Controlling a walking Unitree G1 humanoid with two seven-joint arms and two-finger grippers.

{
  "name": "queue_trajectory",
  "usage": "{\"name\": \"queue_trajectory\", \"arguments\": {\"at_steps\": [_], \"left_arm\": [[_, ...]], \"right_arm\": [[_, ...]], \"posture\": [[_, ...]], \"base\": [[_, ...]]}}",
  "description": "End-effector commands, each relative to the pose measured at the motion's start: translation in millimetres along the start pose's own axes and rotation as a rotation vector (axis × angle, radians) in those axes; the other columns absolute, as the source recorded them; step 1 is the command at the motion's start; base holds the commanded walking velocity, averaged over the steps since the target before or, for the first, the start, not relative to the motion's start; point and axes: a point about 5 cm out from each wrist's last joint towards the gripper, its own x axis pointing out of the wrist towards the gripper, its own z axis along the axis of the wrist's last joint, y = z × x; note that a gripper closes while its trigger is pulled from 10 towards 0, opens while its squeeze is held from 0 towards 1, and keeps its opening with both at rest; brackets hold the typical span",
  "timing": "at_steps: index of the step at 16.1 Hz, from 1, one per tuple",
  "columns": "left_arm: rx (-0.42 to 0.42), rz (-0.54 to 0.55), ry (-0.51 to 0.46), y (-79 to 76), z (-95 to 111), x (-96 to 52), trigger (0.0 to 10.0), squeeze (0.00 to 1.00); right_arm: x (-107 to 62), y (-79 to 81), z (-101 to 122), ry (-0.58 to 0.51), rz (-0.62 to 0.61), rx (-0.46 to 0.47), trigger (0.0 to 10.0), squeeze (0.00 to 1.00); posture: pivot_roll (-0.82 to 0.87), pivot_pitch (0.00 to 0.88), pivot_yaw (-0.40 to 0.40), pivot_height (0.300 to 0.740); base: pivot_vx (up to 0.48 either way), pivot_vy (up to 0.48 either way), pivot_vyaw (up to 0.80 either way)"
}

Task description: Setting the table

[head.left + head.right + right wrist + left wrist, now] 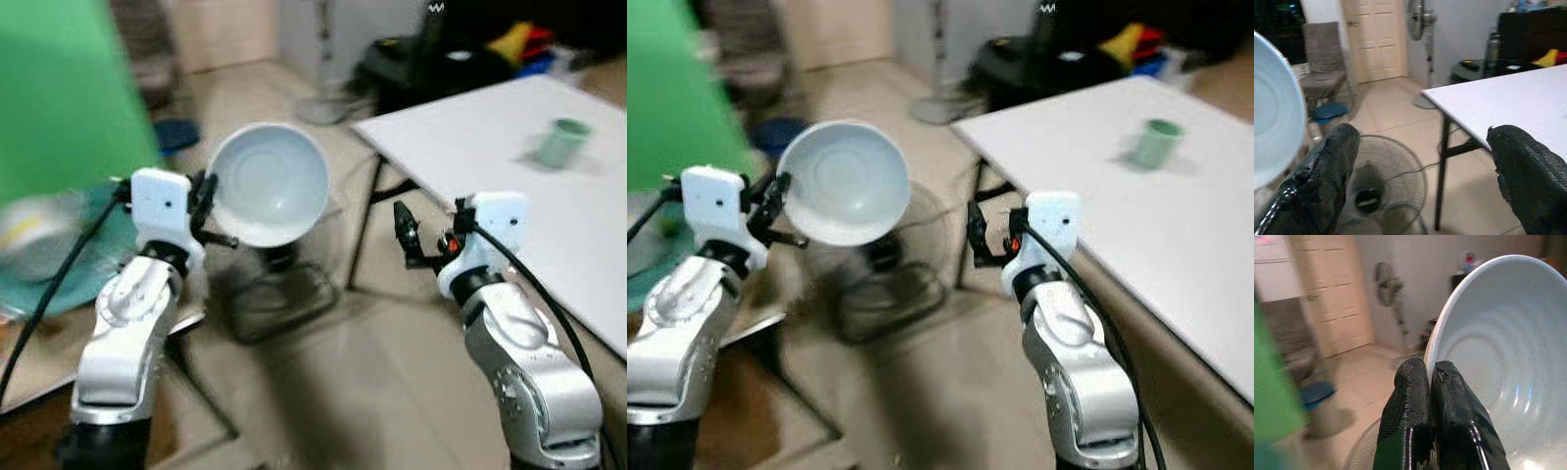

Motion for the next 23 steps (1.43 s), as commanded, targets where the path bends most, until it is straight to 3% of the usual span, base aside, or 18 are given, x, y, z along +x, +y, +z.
{"name": "queue_trajectory", "arguments": {"at_steps": [1, 8, 13, 21, 23], "left_arm": [[-0.001, -0.043, -0.048, -7.6, 9.2, 3.0, 10.0, 0.0], [-0.011, -0.056, -0.045, -8.2, 7.6, 7.2, 10.0, 0.0], [-0.036, -0.068, -0.048, -7.3, 5.7, 8.1, 10.0, 0.0], [-0.103, -0.171, -0.025, -22.4, -2.4, 4.1, 10.0, 0.0], [-0.124, -0.196, -0.012, -24.0, -4.7, 4.9, 10.0, 0.0]], "right_arm": [[-1.5, -7.2, -1.2, 0.001, -0.034, 0.007, 10.0, 0.0], [-3.4, -10.1, -1.0, 0.002, -0.045, 0.001, 10.0, 0.0], [-3.7, -11.4, 0.7, -0.01, -0.058, -0.004, 10.0, 0.0], [-9.6, -12.4, 2.8, -0.008, -0.045, -0.02, 10.0, 0.0], [-14.6, -12.6, 2.1, -0.003, -0.051, -0.025, 10.0, 0.0]], "posture": [[0.08, 0.0, 0.037, 0.74], [0.06, 0.0, 0.052, 0.74], [0.05, 0.0, 0.06, 0.74], [0.03, 0.0, 0.072, 0.74], [0.01, 0.0, 0.082, 0.74]], "base": [[0.405, 0.0, 0.0], [0.406, 0.0, -0.65], [0.411, 0.0, 0.0], [0.411, 0.0, -0.76], [0.411, 0.0, 0.0]]}}
